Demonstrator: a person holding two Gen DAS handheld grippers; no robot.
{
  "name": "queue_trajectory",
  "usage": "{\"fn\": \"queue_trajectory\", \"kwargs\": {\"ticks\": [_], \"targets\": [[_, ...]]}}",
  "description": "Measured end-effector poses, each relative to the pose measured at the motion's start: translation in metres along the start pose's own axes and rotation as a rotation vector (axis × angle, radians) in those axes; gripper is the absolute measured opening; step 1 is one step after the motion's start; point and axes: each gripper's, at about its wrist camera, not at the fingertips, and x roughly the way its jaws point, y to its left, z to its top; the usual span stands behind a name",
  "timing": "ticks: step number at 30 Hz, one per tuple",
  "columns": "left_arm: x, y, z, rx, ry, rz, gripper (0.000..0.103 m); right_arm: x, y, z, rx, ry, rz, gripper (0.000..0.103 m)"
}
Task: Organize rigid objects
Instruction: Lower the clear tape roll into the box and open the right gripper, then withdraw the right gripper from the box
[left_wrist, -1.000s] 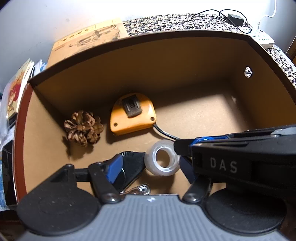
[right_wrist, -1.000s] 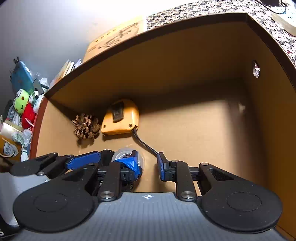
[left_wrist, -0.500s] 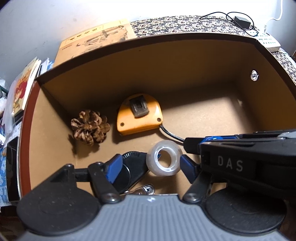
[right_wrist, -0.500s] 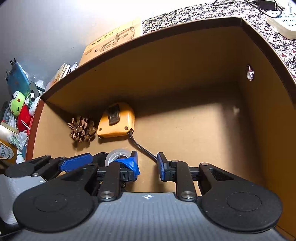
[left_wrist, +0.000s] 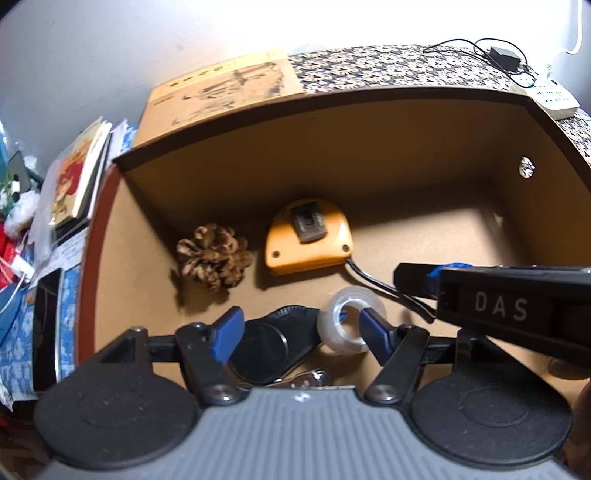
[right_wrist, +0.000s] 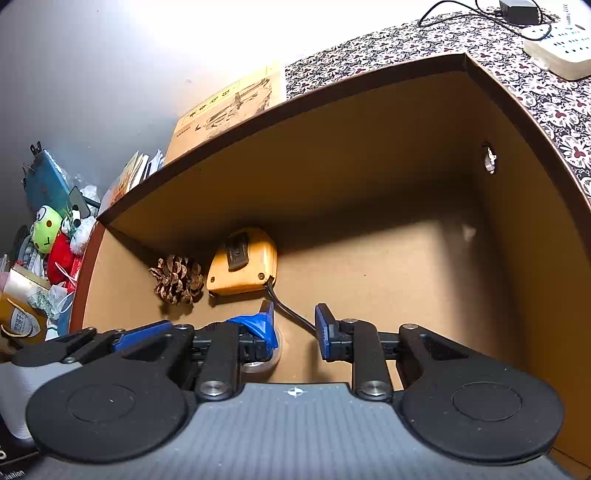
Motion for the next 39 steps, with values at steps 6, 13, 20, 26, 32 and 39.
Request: {"fn": "queue_trajectory", "kwargs": {"ticks": [6, 13, 20, 26, 32, 39], "targets": [[-0.006, 0.003, -0.001, -0.027, -0.021, 0.079, 0.072, -0.002, 0.005, 0.000, -0.032, -0.013, -0.012, 0.007], [-0.017, 0.010, -0.004, -0.084, -0.033, 0.103, 0.072, -0.012, 0.008, 0.000, -0.027, -0.054, 0.001, 0.011], [-0.025, 0.014, -0.012, -0.122, -0.029, 0.125, 0.072, -0.027, 0.016, -0.006, -0.076, -0.103, -0.001, 0.011], [-0.041, 0.016, -0.019, -0.147, -0.056, 0.146, 0.073, -0.043, 0.023, -0.016, -0.146, -0.143, -0.025, 0.011], [-0.058, 0.016, -0.028, -0.163, -0.079, 0.161, 0.074, -0.059, 0.031, -0.026, -0.218, -0.190, -0.080, 0.011], [-0.080, 0.010, -0.037, -0.150, -0.133, 0.152, 0.078, -0.079, 0.039, -0.036, -0.266, -0.230, -0.096, 0.011]]}}
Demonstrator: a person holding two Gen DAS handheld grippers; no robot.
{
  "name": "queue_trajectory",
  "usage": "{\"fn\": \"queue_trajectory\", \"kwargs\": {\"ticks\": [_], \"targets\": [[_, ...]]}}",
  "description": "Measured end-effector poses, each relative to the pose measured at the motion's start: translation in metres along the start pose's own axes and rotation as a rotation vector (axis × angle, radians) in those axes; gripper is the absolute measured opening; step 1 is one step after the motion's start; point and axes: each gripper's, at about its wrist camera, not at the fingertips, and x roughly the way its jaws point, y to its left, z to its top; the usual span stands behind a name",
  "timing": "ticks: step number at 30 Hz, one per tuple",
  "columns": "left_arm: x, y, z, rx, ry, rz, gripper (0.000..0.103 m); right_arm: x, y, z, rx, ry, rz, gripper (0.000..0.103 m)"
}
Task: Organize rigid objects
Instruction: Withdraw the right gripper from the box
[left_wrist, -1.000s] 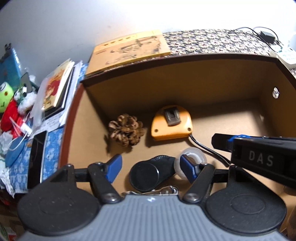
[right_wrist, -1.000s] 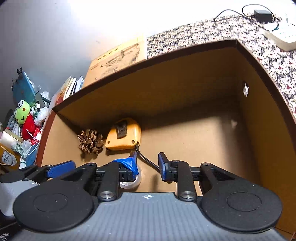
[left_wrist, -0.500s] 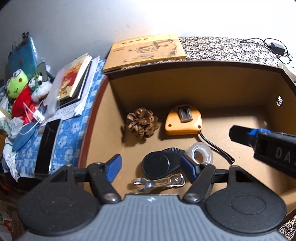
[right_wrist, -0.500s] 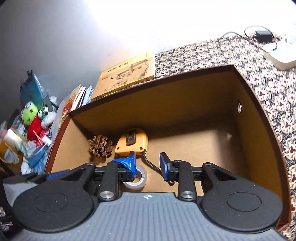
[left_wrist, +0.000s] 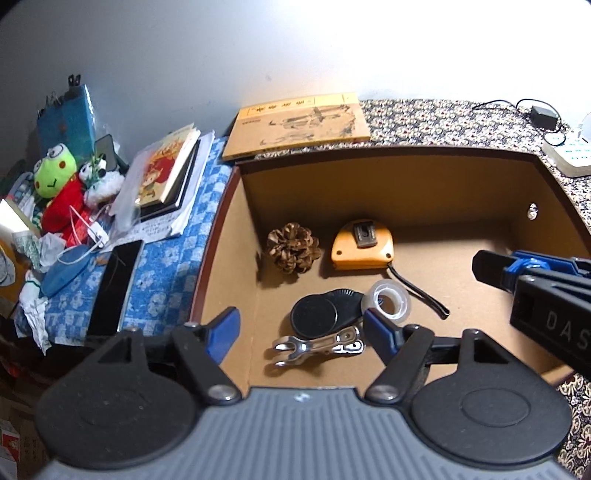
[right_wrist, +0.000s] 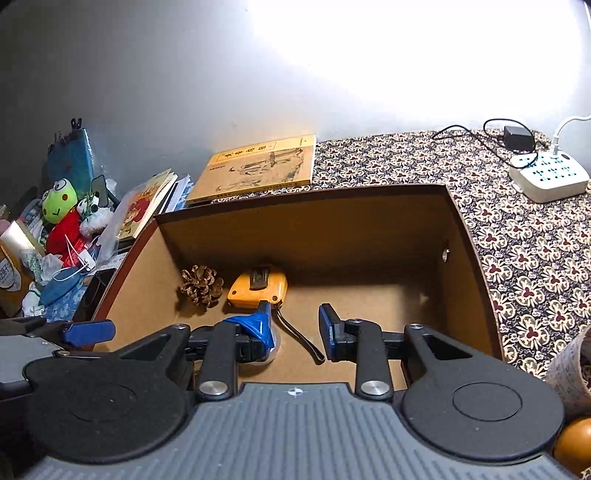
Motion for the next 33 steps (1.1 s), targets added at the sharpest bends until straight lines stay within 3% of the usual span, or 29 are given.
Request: {"fn": "queue_trajectory", "kwargs": {"ticks": [3, 18, 25, 33], "targets": [[-0.011, 0.001, -0.003, -0.008, -0.020, 0.005, 0.087, -0.011, 0.002, -0.002, -0.009, -0.011, 0.007, 0.011], [-0.053, 0.008, -0.024, -0.052, -0.056, -0.011, 0.088, -0.048, 0.017, -0.015, -0.058, -0.061, 0.020, 0.010], [-0.055, 0.007, -0.039, -0.043, -0.013, 0.015, 0.088, -0.052, 0.021, -0.025, -0.051, 0.000, 0.036, 0.010], [-0.049, 0.009, -0.055, -0.054, 0.070, -0.004, 0.088, -0.053, 0.022, -0.038, -0.040, 0.068, 0.013, 0.010]]}}
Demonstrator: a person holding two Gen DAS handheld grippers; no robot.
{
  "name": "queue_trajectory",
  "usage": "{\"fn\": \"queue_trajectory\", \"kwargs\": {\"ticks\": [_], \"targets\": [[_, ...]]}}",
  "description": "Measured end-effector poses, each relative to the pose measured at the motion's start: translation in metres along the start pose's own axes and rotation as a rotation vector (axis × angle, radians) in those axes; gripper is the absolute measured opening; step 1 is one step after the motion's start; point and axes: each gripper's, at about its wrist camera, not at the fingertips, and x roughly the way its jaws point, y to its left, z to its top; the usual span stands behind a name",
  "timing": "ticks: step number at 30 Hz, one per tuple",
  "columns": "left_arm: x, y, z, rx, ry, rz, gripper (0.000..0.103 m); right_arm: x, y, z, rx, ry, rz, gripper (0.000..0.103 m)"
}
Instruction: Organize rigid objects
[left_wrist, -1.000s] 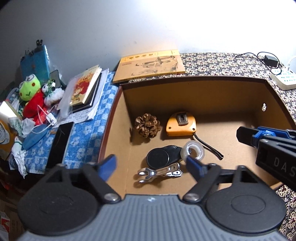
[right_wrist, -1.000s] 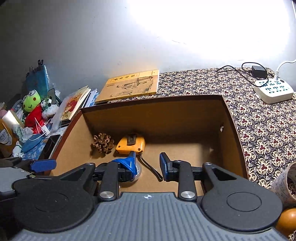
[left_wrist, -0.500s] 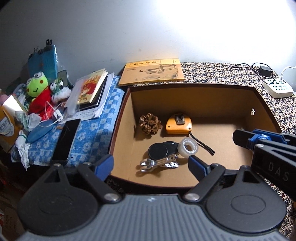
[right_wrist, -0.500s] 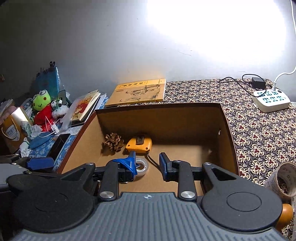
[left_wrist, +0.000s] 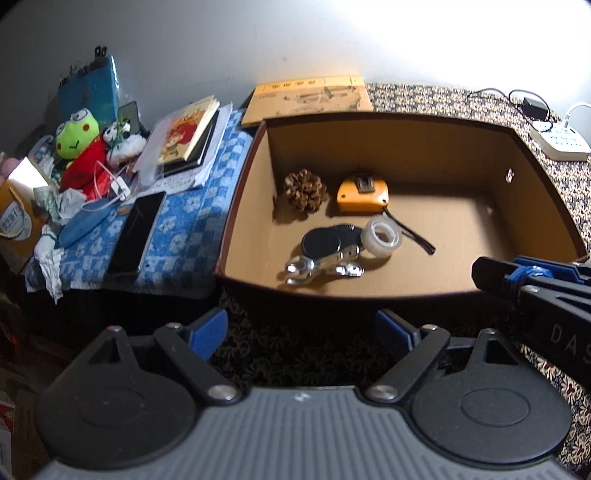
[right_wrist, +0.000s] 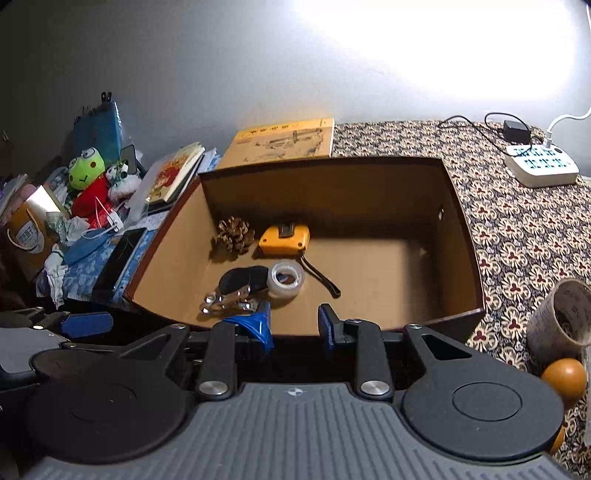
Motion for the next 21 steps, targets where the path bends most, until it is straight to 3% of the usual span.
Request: {"fn": "queue_trajectory", "kwargs": {"ticks": [7, 21], "targets": [[0.007, 0.001, -0.011, -0.001, 0.083, -0.006, 0.088, 0.001, 0.003, -0.009, 0.009, 0.046, -0.013, 0.011], [-0.006, 0.010, -0.008, 0.044, 0.108, -0.079, 0.088, -0.008, 0.011, -0.010, 0.088, 0.100, -0.005, 0.012]]}}
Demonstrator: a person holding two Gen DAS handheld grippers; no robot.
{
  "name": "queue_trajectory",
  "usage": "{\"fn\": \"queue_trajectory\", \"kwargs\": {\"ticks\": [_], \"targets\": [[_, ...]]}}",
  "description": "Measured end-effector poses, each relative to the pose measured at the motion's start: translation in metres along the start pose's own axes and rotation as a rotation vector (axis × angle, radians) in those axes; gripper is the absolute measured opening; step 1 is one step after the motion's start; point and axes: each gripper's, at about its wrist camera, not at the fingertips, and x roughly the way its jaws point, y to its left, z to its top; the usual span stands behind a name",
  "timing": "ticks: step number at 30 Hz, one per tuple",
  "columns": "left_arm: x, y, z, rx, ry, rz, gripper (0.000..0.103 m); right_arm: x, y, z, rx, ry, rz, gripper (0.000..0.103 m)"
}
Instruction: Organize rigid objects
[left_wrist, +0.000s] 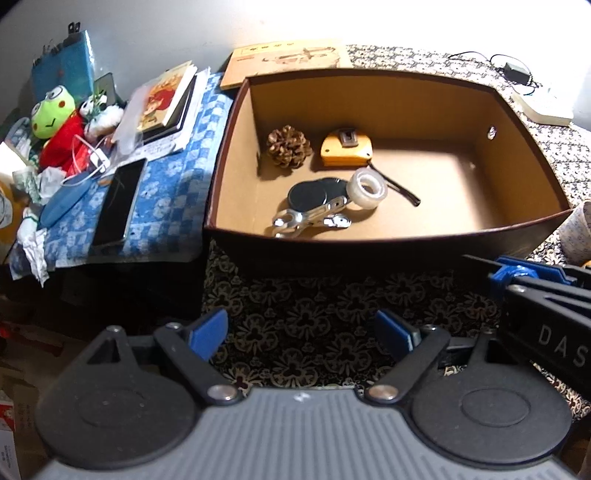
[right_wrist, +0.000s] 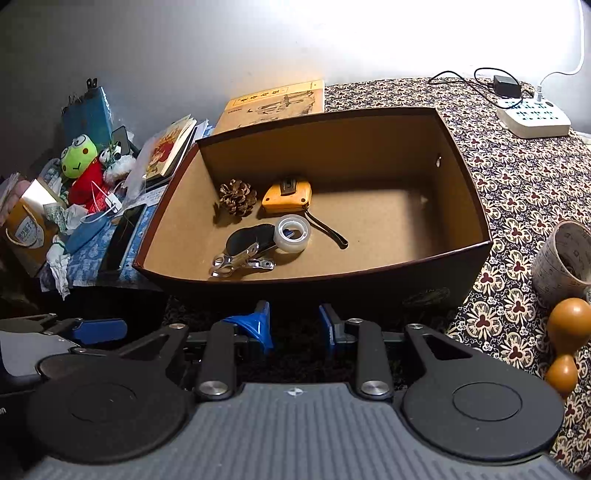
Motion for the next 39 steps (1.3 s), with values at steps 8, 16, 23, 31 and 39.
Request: {"fn": "queue_trajectory", "kwargs": {"ticks": [8, 16, 23, 31, 39], "targets": [[-0.013, 0.005, 0.013, 0.033, -0.034, -0.035, 0.088, -0.012, 0.008, 0.010, 0.017, -0.013, -0.025, 0.012], [-0.018, 0.008, 0.032, 0.076, -0.124, -0.010, 0.088, -0.021, 0.012, 0.026, 0.040, -0.111, -0.060, 0.013], [-0.012, 0.015, 0.049, 0.078, -0.142, 0.022, 0.088, -0.020, 0.015, 0.036, 0.061, -0.157, -0.069, 0.013], [0.003, 0.020, 0.062, 0.047, -0.188, 0.101, 0.088, 0.001, 0.014, 0.047, 0.028, -0.189, -0.077, 0.013], [0.010, 0.019, 0.070, 0.026, -0.215, 0.088, 0.088, 0.013, 0.015, 0.053, -0.011, -0.197, -0.069, 0.014]]}}
